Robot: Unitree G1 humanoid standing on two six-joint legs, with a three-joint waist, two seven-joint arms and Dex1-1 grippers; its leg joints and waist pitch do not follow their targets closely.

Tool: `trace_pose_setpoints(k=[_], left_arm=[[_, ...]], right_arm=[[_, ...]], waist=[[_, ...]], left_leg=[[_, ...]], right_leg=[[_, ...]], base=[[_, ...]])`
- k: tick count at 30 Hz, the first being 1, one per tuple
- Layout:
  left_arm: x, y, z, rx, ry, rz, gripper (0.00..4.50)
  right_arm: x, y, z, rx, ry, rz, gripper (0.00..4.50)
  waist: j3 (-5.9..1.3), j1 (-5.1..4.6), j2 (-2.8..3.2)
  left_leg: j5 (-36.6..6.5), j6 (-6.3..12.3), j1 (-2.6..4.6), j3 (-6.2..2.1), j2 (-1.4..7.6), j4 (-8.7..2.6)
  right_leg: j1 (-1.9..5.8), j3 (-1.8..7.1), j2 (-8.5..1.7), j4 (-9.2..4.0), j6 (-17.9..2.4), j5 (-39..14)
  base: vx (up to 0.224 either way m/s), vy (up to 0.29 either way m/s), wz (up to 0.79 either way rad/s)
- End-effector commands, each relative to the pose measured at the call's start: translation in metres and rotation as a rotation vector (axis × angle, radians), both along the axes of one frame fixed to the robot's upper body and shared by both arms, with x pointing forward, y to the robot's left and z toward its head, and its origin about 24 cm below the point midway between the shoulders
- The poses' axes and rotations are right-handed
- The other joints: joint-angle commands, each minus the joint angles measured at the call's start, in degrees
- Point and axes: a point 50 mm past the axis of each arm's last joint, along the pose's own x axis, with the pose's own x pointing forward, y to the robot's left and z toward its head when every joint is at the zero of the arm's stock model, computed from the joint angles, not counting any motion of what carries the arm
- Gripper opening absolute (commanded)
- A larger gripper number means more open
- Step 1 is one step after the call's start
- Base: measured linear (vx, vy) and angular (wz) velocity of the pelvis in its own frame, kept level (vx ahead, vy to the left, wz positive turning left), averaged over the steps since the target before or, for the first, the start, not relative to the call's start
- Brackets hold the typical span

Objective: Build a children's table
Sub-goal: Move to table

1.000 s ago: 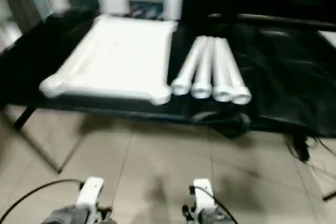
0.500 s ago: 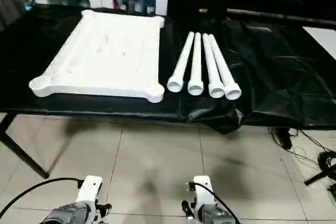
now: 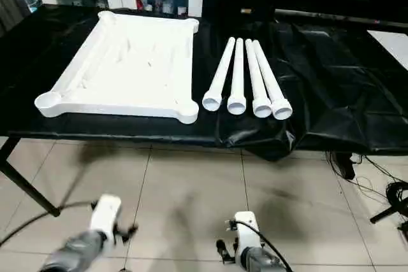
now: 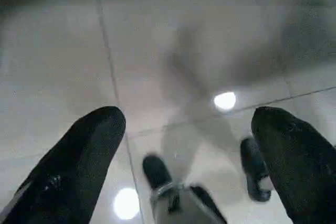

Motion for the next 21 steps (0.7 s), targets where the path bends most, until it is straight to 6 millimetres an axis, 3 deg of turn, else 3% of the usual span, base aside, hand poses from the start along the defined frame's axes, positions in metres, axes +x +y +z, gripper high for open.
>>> trace_pose_setpoints(k=[1, 4, 5, 7, 8, 9, 10, 11, 13, 14, 15, 17, 18, 19, 21], left_arm=[[0.000, -0.003, 0.014, -0.020, -0.067, -0.090, 4.50], [-0.006, 0.000, 0.017, -0.003, -0.085, -0.110, 4.50], [-0.008, 0.000, 0.019, -0.002, -0.091, -0.116, 4.50], [-0.016, 0.001, 0.021, 0.003, -0.098, -0.115, 4.50], [-0.016, 0.001, 0.021, 0.003, -0.098, -0.115, 4.50], [-0.021, -0.001, 0.014, 0.037, -0.067, -0.083, 4.50], [-0.024, -0.003, 0.009, 0.063, -0.044, -0.073, 4.50], [-0.026, -0.005, 0.006, 0.076, -0.028, -0.071, 4.50], [-0.030, -0.013, 0.002, 0.069, -0.004, -0.062, 4.50], [-0.031, -0.020, 0.002, 0.044, -0.007, -0.067, 4.50], [-0.031, -0.026, 0.004, 0.020, -0.015, -0.072, 4.50], [-0.029, -0.034, 0.010, -0.023, -0.053, -0.085, 4.50], [-0.027, -0.035, 0.014, -0.034, -0.076, -0.082, 4.50], [-0.024, -0.037, 0.019, -0.054, -0.111, -0.080, 4.50], [-0.020, -0.039, 0.031, -0.090, -0.178, -0.087, 4.50]], right_arm=[[0.000, -0.001, 0.002, 0.016, -0.044, 0.008, 4.44], [0.000, 0.000, 0.002, 0.014, -0.072, 0.036, 4.44], [0.000, 0.000, 0.003, 0.016, -0.087, 0.037, 4.44], [-0.002, -0.001, 0.003, 0.014, -0.117, 0.032, 4.44], [-0.002, -0.001, 0.003, 0.014, -0.117, 0.032, 4.44], [-0.004, -0.002, 0.002, 0.001, -0.121, 0.038, 4.44], [-0.005, -0.003, 0.002, -0.004, -0.120, 0.042, 4.44], [0.000, -0.003, 0.008, 0.003, -0.168, 0.056, 4.44], [0.012, 0.008, 0.022, 0.046, -0.248, 0.088, 4.44], [0.019, 0.019, 0.029, 0.074, -0.289, 0.109, 4.44], [0.023, 0.029, 0.033, 0.102, -0.320, 0.125, 4.44], [0.029, 0.045, 0.041, 0.133, -0.390, 0.149, 4.44], [0.031, 0.050, 0.045, 0.149, -0.421, 0.159, 4.44], [0.034, 0.056, 0.051, 0.169, -0.459, 0.174, 4.44], [0.038, 0.065, 0.065, 0.210, -0.522, 0.211, 4.44]], waist=[[-2.62, 0.01, 0.83], [-2.35, -0.34, 0.91], [-2.28, -0.35, 1.16], [-1.48, -0.54, 1.10], [-1.53, -0.64, 1.12], [-1.06, -0.71, 0.85], [-1.06, -0.80, 0.97], [-0.52, -0.76, 0.87], [-0.66, -0.67, 0.72], [-0.47, -0.63, 0.81], [-0.38, -0.97, 1.44], [-0.27, -1.73, 1.11], [-0.18, -1.95, 1.39], [-0.24, -2.02, 1.28], [-0.59, -1.76, 1.28]], left_leg=[[-6.01, 3.69, 0.55, -1.82, 4.38, -4.18], [-7.24, 4.00, 0.50, -1.57, 4.18, -4.25], [-8.67, 3.46, 0.63, -1.61, 4.34, -4.35], [-10.76, 2.83, 0.45, -1.64, 4.31, -4.68], [-11.75, 2.48, 0.62, -1.65, 4.23, -4.77], [-12.68, 2.25, 0.66, -1.55, 4.13, -4.88], [-13.01, 2.06, 0.61, -1.58, 4.09, -4.94], [-13.63, 2.06, 0.52, -1.70, 3.98, -5.16], [-13.88, 2.07, 0.38, -1.98, 4.11, -5.29], [-13.47, 2.35, 0.37, -2.03, 4.14, -5.33], [-12.77, 2.37, 0.02, -2.25, 4.10, -5.40], [-12.15, 2.50, -0.21, -2.24, 4.31, -5.35], [-12.47, 2.71, -0.03, -2.16, 4.15, -5.30], [-12.26, 2.89, 0.05, -2.07, 4.19, -5.22], [-6.89, 4.75, -0.21, -1.99, 4.15, -4.67]], right_leg=[[1.84, 3.61, -6.71, -3.70, -15.58, 7.14], [1.62, 3.60, -6.23, -3.86, -15.63, 6.28], [1.50, 3.64, -6.32, -4.12, -15.36, 4.28], [1.21, 3.77, -6.21, -4.56, -14.79, 0.89], [1.18, 3.80, -6.00, -4.73, -14.36, -1.39], [0.88, 3.91, -5.87, -5.03, -13.83, -3.61], [0.92, 3.93, -5.81, -5.07, -13.49, -4.47], [0.88, 3.98, -5.62, -5.49, -12.02, -6.39], [1.10, 4.05, -5.93, -5.44, -10.23, -7.49], [0.90, 4.11, -5.96, -5.56, -9.94, -7.51], [0.98, 4.12, -6.18, -5.41, -10.49, -6.47], [0.92, 4.02, -6.26, -5.26, -11.92, -4.16], [0.72, 4.03, -6.07, -5.30, -12.63, -3.96], [0.71, 4.07, -6.04, -5.27, -12.95, -3.16], [1.17, 3.98, -5.78, -4.31, -13.59, 5.50]], base=[[0.000, 0.000, 0.00], [0.000, 0.000, 0.00], [0.000, 0.000, 0.00], [0.000, 0.000, 0.00], [0.000, 0.000, 0.00], [0.000, 0.000, 0.00], [0.000, 0.000, 0.00], [0.000, 0.000, 0.00], [0.000, 0.000, 0.00], [0.000, 0.000, 0.00], [0.000, 0.000, 0.00], [0.000, 0.000, 0.00], [0.000, 0.000, 0.00], [0.000, 0.000, 0.00], [0.000, 0.000, 0.00]])
